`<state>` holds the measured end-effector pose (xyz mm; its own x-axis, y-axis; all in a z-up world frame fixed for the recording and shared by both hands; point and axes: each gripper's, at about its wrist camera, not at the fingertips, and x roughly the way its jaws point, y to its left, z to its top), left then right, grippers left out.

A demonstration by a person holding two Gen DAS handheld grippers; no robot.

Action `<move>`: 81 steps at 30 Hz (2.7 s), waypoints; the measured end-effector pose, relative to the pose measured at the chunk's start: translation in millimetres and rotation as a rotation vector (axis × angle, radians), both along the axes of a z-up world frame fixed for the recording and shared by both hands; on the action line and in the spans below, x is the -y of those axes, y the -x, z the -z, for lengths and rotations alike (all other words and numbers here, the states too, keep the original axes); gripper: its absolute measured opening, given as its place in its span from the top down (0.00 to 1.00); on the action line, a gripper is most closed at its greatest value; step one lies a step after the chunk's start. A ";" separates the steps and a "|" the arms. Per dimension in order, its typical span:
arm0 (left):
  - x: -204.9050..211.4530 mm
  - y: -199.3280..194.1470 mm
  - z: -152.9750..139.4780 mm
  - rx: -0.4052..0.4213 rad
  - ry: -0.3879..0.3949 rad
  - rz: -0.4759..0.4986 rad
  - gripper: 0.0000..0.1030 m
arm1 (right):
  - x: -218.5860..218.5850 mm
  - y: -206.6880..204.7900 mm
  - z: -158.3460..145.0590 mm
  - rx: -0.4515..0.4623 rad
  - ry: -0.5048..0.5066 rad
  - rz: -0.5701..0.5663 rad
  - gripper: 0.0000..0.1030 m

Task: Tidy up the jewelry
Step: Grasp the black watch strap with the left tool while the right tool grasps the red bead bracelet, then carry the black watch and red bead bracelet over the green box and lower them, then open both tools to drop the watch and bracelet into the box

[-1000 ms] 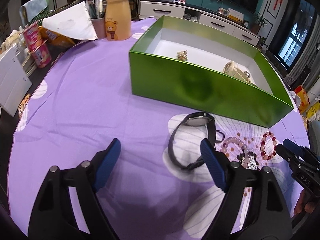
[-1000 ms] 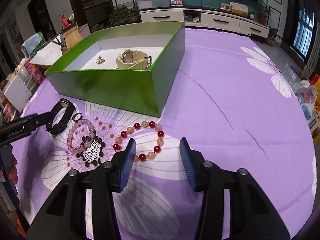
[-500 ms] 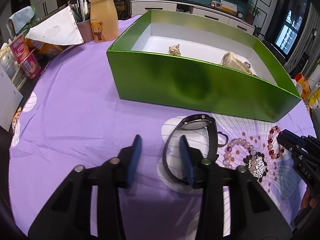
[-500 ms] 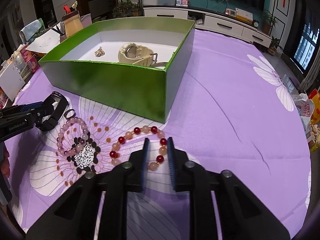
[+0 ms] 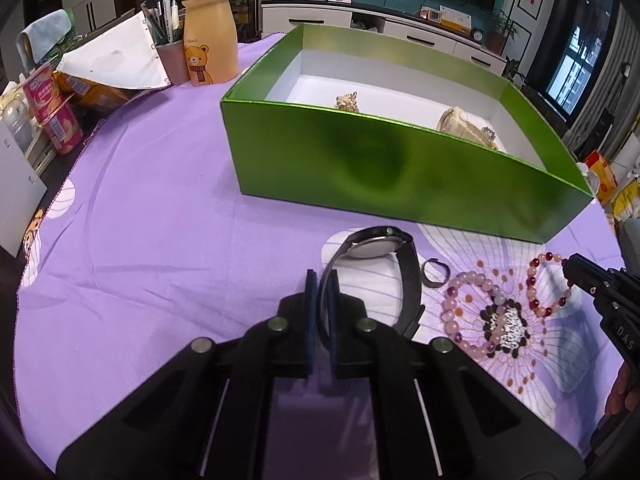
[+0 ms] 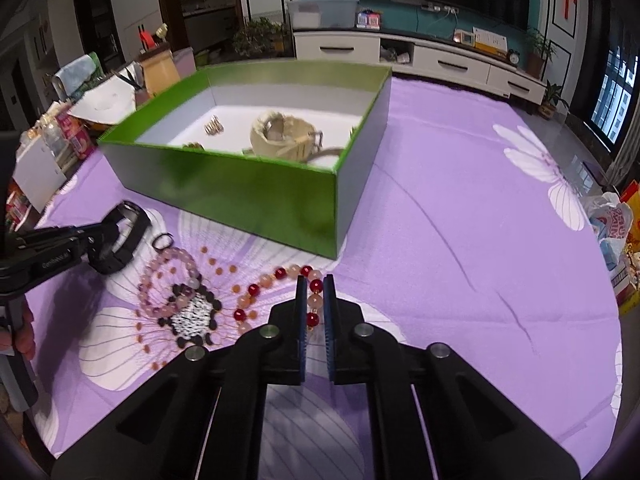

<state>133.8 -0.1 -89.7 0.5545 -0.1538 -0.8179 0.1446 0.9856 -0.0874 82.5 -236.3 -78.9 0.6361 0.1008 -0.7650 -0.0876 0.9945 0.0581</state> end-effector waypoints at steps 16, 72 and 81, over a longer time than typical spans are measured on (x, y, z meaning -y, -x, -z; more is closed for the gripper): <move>-9.5 28.2 -52.4 0.100 0.049 0.011 0.96 | -1.2 24.9 -54.0 0.132 -0.011 -0.033 0.93; 61.2 -169.4 -49.6 -0.045 0.010 0.028 0.96 | -31.8 -193.6 -71.6 0.043 -0.070 -0.088 0.93; 70.7 -181.8 -33.9 -0.063 -0.036 0.019 0.87 | -31.1 -215.0 -54.0 -0.011 -0.057 -0.047 0.85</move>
